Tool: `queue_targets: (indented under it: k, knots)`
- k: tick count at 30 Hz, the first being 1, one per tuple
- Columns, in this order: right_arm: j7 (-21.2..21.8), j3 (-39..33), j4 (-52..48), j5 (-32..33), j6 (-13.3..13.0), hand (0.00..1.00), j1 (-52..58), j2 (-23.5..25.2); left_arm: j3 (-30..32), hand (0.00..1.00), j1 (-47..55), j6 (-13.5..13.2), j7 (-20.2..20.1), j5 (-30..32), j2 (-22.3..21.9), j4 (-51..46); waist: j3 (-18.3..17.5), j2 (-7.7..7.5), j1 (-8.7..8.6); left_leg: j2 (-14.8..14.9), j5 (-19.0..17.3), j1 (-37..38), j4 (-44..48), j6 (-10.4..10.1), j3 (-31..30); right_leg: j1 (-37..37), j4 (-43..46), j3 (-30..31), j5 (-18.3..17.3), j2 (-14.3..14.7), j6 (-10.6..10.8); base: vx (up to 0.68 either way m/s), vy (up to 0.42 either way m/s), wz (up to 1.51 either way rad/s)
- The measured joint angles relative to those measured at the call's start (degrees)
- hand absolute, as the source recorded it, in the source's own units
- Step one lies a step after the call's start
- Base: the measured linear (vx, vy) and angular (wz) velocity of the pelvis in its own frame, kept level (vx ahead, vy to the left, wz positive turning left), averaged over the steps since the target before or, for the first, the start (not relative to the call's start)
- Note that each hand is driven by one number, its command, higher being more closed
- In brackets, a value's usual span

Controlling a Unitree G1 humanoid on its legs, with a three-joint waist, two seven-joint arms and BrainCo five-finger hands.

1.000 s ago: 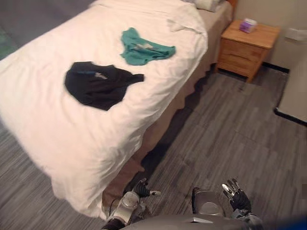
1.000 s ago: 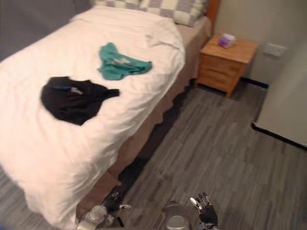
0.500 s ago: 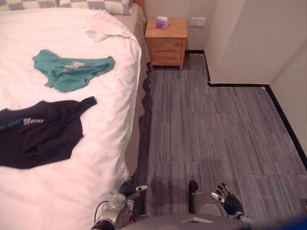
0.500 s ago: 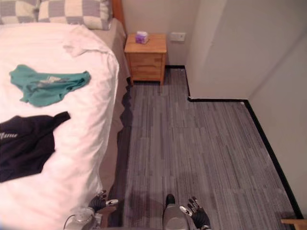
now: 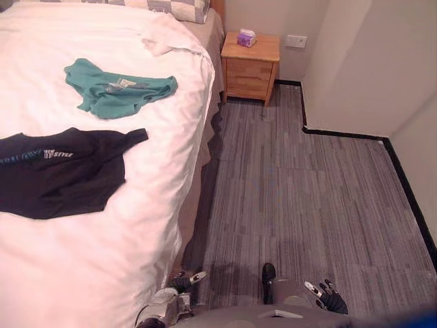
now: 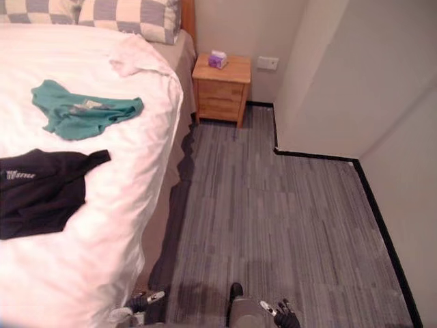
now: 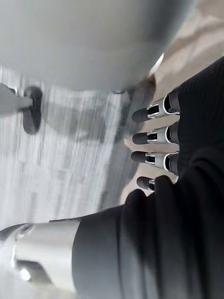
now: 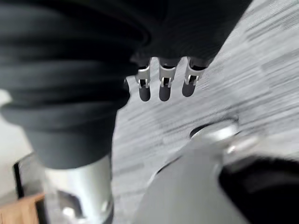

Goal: Tidy the bed and pick cloth on bed and put in laundry

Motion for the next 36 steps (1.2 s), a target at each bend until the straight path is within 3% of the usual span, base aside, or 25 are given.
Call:
queue_targets:
  k: [2, 3, 4, 5, 6, 7, 9, 11, 13, 15, 16, 17, 18, 19, 20, 22, 23, 24, 27, 29, 32, 33, 34, 35, 36]
  knots:
    - [-0.76, 0.59, -2.49, -0.05, 1.67, 0.0, 0.66, -0.07, 3.98, 0.0, 2.57, -1.84, -0.01, -2.13, -0.89, -0.63, -0.32, 0.3, 0.08, 1.81, -1.85, 1.0, 2.73, 0.88, 3.4, -1.86, 7.97, -2.97, -6.26, 0.25, -1.4, 0.18, -0.177, -0.51]
    - [-1.58, 1.56, -4.4, -0.05, 2.55, 0.0, 0.62, -0.13, 7.01, 0.0, 2.43, -3.14, -0.2, -3.57, -1.52, -1.65, 0.69, 0.25, -0.43, 4.92, -1.31, -6.35, 20.57, 7.65, 3.73, -2.15, 9.74, -3.93, -10.67, 0.12, -2.48, 0.23, -0.162, -0.14]
    - [-1.78, 1.56, -4.46, -0.03, 2.63, 0.0, 0.67, -0.29, 8.01, 0.0, 2.37, -4.37, 0.14, -3.63, -1.99, -2.52, 1.29, 0.98, -0.32, 6.32, 1.62, -10.37, 27.86, 10.87, 2.42, -2.07, 10.08, -4.44, -11.01, 0.52, -2.95, 0.27, -0.232, -0.14]
    - [-1.89, 1.53, -5.19, -0.06, 2.67, 0.0, 1.27, -0.55, 8.22, 0.0, 2.54, -6.08, -0.22, -3.84, -3.0, -4.63, 1.94, 1.78, 0.32, 8.27, 10.48, -16.15, 39.04, 10.09, -2.05, -0.12, 9.32, -4.22, -11.8, 1.49, -3.71, 0.17, -0.173, -0.15]
    - [-1.93, 1.57, -5.47, -0.09, 2.74, 0.0, 1.5, -0.9, 8.13, 0.0, 2.55, -6.53, -0.49, -3.84, -2.68, -5.12, 2.51, 1.77, 0.53, 8.55, 11.14, -18.0, 42.32, 7.43, -4.08, 0.98, 8.73, -3.85, -12.34, 1.94, -3.88, 0.37, -0.137, -0.22]
    - [-2.01, 1.52, -5.25, -0.09, 2.97, 0.0, 0.93, -1.3, 7.73, 0.0, 2.52, -7.73, -1.47, -3.82, -3.14, -5.54, 3.01, 2.74, 1.21, 7.13, 7.81, -20.4, 45.09, 3.44, -5.6, 4.38, 7.09, -3.54, -12.97, 2.36, -4.82, 0.35, -0.036, -0.11]
    - [-1.93, 1.6, -5.07, -0.09, 3.0, 0.0, 0.9, -1.34, 7.36, 0.0, 2.5, -8.83, -2.14, -3.86, -4.01, -5.8, 2.91, 2.46, 1.66, 4.45, 4.7, -21.58, 40.08, 2.33, -3.39, 8.25, 3.58, -2.89, -13.23, 2.48, -5.02, 0.4, -0.026, -0.13]
    - [-1.83, 1.71, -5.52, -0.09, 2.98, 0.0, 0.25, -0.77, 7.46, 0.0, 2.66, -9.03, -2.16, -3.95, -4.3, -6.77, 3.2, 1.86, 1.77, 2.32, 4.08, -22.87, 31.01, 2.27, 1.49, 12.21, -0.83, -2.79, -13.34, 2.65, -5.22, 0.39, 0.007, 0.0]
    - [-1.75, 1.79, -5.44, -0.16, 2.97, 0.0, -0.17, -0.37, 7.46, 0.0, 2.62, -8.98, -2.09, -4.83, -4.04, -6.78, 3.19, 1.03, 1.92, 0.37, 6.11, -24.14, 19.12, 2.18, 7.55, 15.77, -4.96, -2.85, -13.49, 2.53, -5.08, 0.39, 0.036, 0.0]
    - [-1.6, 1.49, -4.82, -0.2, 2.95, 0.0, -0.36, -0.01, 7.48, 0.0, 2.72, -8.47, -2.03, -6.7, -4.06, -6.68, 3.13, 0.59, 3.23, -1.77, 13.52, -24.82, 4.04, 2.17, 11.24, 20.05, -8.21, -2.69, -14.59, 2.07, -3.15, 0.5, 0.095, -0.19]
    - [-1.6, 1.5, -4.29, -0.19, 2.94, 0.0, -0.41, -0.01, 7.55, 0.0, 2.74, -8.45, -2.05, -7.56, -4.06, -6.63, 3.13, 0.54, 3.5, -2.2, 17.27, -25.11, 0.18, 2.76, 11.35, 21.97, -8.97, -2.5, -15.65, 1.93, -1.51, 0.66, 0.193, -0.35]
    - [-1.62, 1.52, -2.62, -0.19, 2.98, 0.0, -0.9, 0.09, 7.58, 0.0, 2.99, -8.58, -2.07, -8.19, -3.53, -6.46, 2.11, -1.28, 4.5, -3.38, 21.75, -25.08, 1.19, 6.78, 11.62, 24.49, -9.89, -0.77, -18.09, 0.13, -0.72, 0.6, 0.19, -0.31]
    - [-1.6, 1.55, -1.78, -0.21, 3.0, 0.0, -1.23, 0.51, 7.54, 0.0, 3.04, -8.55, -2.07, -8.19, -2.87, -6.03, 1.02, -2.4, 4.77, -4.4, 19.65, -25.05, 2.35, 8.59, 12.0, 24.87, -10.32, -0.09, -18.65, -0.93, -1.33, 0.79, 0.198, -0.33]
    - [-1.31, 1.51, -0.87, -0.66, 3.01, 0.0, -2.14, 1.04, 7.56, 0.0, 2.78, -8.58, -2.04, -8.21, -2.51, -5.65, -0.2, -2.88, 4.44, -4.35, 16.34, -25.88, 5.36, 9.92, 12.59, 24.74, -8.86, 0.54, -17.55, -1.41, -0.92, 0.74, 0.165, -0.07]
    - [-0.78, 1.44, 0.23, -1.45, 3.03, 0.0, -2.58, 1.78, 7.8, 0.0, 2.53, -8.35, -1.85, -8.22, -1.84, -5.22, -0.35, -3.96, 3.6, -4.12, 11.87, -25.73, 10.35, 11.43, 12.76, 23.83, -3.19, 0.66, -15.39, -2.99, 2.05, 0.75, 0.159, 0.03]
    - [-0.2, 0.8, 1.62, -2.22, 3.48, 0.0, -2.69, 1.84, 7.86, 0.0, 2.41, -7.76, -1.26, -7.69, -0.8, -4.25, -0.6, -4.95, 3.24, -4.34, 8.7, -23.61, 13.16, 11.81, 12.58, 21.73, 6.72, 0.39, -12.34, -4.68, 5.53, 0.71, 0.173, 0.06]
    - [0.04, 0.07, 1.46, -2.4, 3.55, 0.0, -2.73, 1.8, 7.49, 0.0, 2.39, -7.43, -1.08, -5.32, -0.09, -3.65, -0.49, -4.99, 3.17, -4.49, 6.02, -20.27, 12.68, 11.38, 12.3, 17.13, 19.4, 0.27, -6.52, -6.01, 7.3, 0.77, 0.156, -0.04]
    - [0.41, -0.05, 1.31, -2.35, 3.23, 0.0, -2.7, 1.7, 7.37, 0.0, 2.39, -7.5, -0.93, -2.63, 0.32, -2.73, -0.34, -4.94, 2.62, -4.73, 4.16, -16.68, 11.63, 10.59, 11.68, 12.76, 31.84, -0.02, -3.7, -7.37, 8.51, 0.58, 0.093, -0.06]
    - [0.42, 1.71, 0.12, -2.07, 3.0, 0.0, -2.55, 0.37, 6.78, 0.0, 2.3, -7.89, 0.47, 3.4, 0.62, -1.4, 0.35, -3.85, 1.39, -4.92, 3.52, -6.52, 4.96, 9.01, 11.84, 4.53, 44.6, -4.65, -5.9, -10.31, 4.3, 0.53, 0.016, -0.11]
    - [0.37, 1.92, -1.12, -0.99, 2.74, 0.0, -2.42, 0.05, 4.54, 0.0, 2.17, -7.75, 0.59, 4.02, 0.94, -0.8, 0.79, -3.09, 0.39, -4.2, 4.05, -0.3, -0.05, 7.22, 12.13, -0.38, 41.1, -7.73, -7.16, -10.16, 3.85, 0.44, -0.034, -0.08]
    - [0.19, 1.87, -0.99, 0.57, 2.77, 0.0, -2.01, 0.02, 2.38, 0.0, 0.77, -7.19, 0.62, 3.91, 0.81, 0.66, 1.6, -2.25, -1.1, -2.78, 4.89, 6.26, -4.25, 5.63, 11.28, -4.5, 17.84, -12.16, -7.48, -8.01, 2.74, 0.43, -0.164, 0.36]
    - [0.1, 1.89, -0.95, 1.55, 2.74, 0.0, -1.63, 0.28, 1.58, 0.0, 0.48, -7.15, 0.6, 3.92, 0.81, 0.83, 1.7, -2.21, -1.78, -2.25, 4.81, 7.09, -4.14, 5.41, 10.05, -4.7, 5.79, -10.71, -3.74, -6.72, 2.52, 0.42, -0.304, 0.83]
    - [-0.2, 1.61, -0.91, 1.7, 2.63, 0.0, -0.65, 0.57, 0.75, 0.0, 0.51, -7.18, 0.57, 3.94, 0.79, 0.85, 1.74, -2.15, -2.25, -1.84, 4.39, 8.75, -4.23, 2.44, 8.79, -4.19, -3.66, -6.71, 1.24, -5.46, 3.05, 0.44, -0.325, 0.94]
    - [-0.31, 1.52, -0.91, 1.66, 2.36, 0.0, 0.0, 0.81, 0.85, 0.0, 0.74, -7.2, 0.51, 3.94, 0.58, 0.79, 1.69, -2.24, -2.39, -1.78, 3.67, 9.84, -4.3, 1.02, 7.86, -3.9, -6.2, -4.87, 3.72, -5.37, 2.78, 0.49, -0.342, 0.84]
    - [-0.57, 1.08, -0.72, 1.81, 1.84, 0.0, 0.85, 0.74, 1.66, 0.0, 1.19, -7.28, 0.65, 3.94, -0.21, 0.86, 2.44, -1.29, -2.92, -0.37, 2.14, 13.13, -4.49, -1.86, 6.17, -3.9, -2.18, -3.76, 9.76, -4.02, -3.07, 0.59, -0.39, 0.31]
